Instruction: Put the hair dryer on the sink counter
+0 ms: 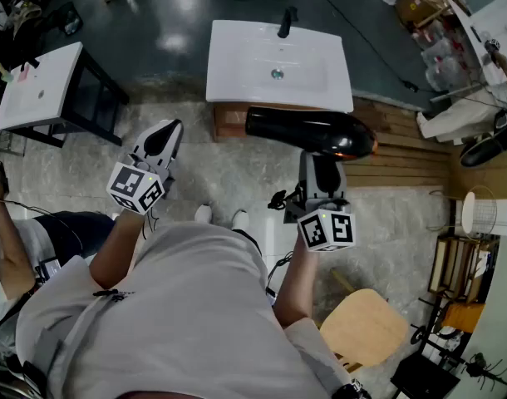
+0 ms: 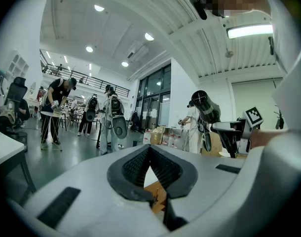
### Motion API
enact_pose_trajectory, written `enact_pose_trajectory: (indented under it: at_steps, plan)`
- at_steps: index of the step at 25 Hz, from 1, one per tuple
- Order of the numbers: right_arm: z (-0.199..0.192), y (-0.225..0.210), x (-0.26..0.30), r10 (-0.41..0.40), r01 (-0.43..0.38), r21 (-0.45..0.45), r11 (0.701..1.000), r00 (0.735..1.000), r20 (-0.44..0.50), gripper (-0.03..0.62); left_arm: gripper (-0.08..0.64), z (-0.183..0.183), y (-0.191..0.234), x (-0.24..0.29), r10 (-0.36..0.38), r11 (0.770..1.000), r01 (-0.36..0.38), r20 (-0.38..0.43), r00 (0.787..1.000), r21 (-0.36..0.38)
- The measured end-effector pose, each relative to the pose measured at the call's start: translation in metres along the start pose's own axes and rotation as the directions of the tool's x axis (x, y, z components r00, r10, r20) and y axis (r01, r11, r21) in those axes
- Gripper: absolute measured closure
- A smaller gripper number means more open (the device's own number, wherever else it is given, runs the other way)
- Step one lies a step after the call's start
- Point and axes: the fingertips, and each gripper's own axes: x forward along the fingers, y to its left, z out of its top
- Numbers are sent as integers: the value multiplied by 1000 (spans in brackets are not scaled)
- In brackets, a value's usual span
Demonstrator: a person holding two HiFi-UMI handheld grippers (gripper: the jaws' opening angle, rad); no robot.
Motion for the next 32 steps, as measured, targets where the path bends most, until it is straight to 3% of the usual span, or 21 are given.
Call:
enact_pose_trajectory:
  at_steps: [14,32]
  plan:
    - [12,28,-11,33,-32,-22,999,999,43,411,558,4,-6,-14,-34,999,33,23,999,10]
    - [11,58,-37,-41,44,-35,998,997,68,413,558,-7,1,-26,-142,990,142,13,990,-6]
